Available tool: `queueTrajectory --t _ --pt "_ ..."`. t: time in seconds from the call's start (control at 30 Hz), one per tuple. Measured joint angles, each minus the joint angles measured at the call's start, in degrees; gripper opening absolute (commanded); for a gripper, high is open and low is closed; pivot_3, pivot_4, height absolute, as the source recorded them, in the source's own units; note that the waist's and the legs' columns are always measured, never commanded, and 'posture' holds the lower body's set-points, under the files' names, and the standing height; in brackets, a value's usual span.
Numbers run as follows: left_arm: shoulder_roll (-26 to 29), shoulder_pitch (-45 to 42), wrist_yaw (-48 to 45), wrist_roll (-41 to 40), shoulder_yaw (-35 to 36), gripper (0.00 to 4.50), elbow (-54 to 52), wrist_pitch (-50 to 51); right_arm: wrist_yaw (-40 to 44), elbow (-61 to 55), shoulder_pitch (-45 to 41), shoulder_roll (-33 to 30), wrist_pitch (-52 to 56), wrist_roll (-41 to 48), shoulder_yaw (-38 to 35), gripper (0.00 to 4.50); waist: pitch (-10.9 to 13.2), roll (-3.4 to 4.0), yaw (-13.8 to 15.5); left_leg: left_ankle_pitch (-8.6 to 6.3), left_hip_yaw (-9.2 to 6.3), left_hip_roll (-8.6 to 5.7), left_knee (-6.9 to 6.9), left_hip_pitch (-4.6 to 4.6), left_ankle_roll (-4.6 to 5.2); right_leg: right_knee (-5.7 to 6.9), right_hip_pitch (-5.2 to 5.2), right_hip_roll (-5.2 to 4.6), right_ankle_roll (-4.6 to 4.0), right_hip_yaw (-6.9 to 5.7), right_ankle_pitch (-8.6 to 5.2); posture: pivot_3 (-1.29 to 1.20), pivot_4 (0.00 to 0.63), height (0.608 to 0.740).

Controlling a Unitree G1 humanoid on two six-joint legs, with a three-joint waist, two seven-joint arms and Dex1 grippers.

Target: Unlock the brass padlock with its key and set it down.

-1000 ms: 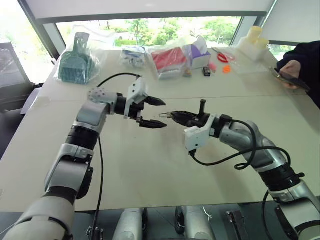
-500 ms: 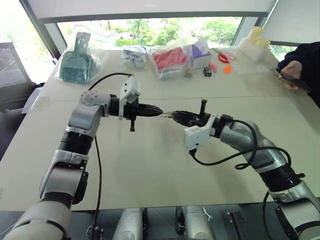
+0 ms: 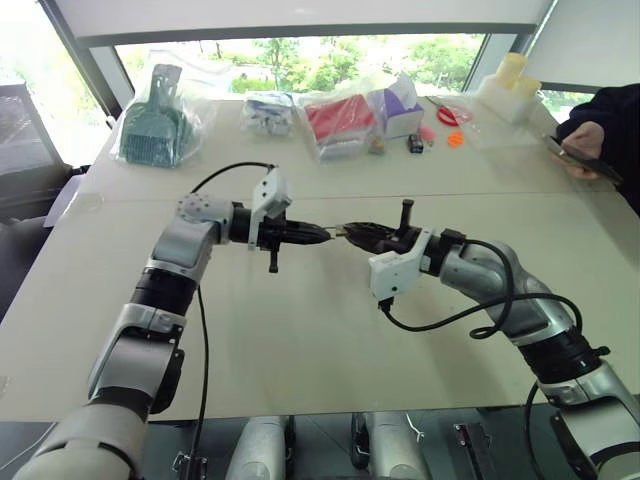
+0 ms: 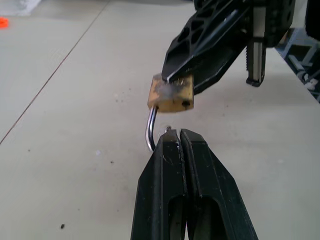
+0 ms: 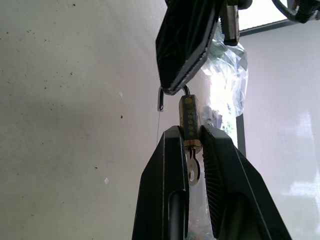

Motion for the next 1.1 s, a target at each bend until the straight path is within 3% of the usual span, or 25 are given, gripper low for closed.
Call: queueTrajectory --t 0.37,0.6,0.83,1.07,1.1 --pt "-2.48 -0.66 4.95 0.98 1.58 0.04 5.58 -3.52 0.27 -0.02 0.00 0.00 0.01 0.38 -0.04 0.00 0.00 0.00 -0.04 0.00 0.00 0.00 0.00 0.00 0.00 0.00 0.00 0.00 0.00 0.00 0.00 0.00 0.150 0.740" --pt "1.47 1.52 5.12 1.07 2.91 0.04 4.28 -3.35 1.00 0.08 0.37 -0.26 0.01 0.30 -0.04 0.00 0.00 0.00 -0.08 0.00 -0.01 0.01 -0.01 0.02 0.00 0.02 0.00 0.00 0.00 0.00 0.00 0.00 0.150 0.740" --pt "6.13 8.58 8.65 0.94 5.57 0.04 -2.42 -0.77 0.09 7.84 1.17 -0.21 -1.33 -1.55 0.88 0.00 0.00 0.00 0.10 0.00 -0.01 0.02 -0.01 0.03 0.00 0.01 0.03 -0.02 -0.01 0.00 0.00 0.00 0.150 0.740" --pt "7.20 18.54 12.55 -2.05 6.91 0.04 -18.70 6.38 -2.61 19.91 -0.24 1.20 -5.06 -4.83 4.05 0.00 0.00 0.01 -0.31 0.00 -0.12 0.04 -0.05 0.09 -0.01 0.03 0.02 -0.01 -0.01 0.05 0.00 0.00 0.150 0.740" --pt "7.43 19.55 12.96 -2.28 6.91 0.01 -20.15 7.09 -2.74 20.32 -0.24 1.33 -5.28 -4.82 4.19 0.47 0.00 0.01 -0.32 0.01 -0.15 0.04 -0.05 0.10 -0.02 0.06 0.03 -0.02 -0.01 0.05 0.00 0.00 0.150 0.740"
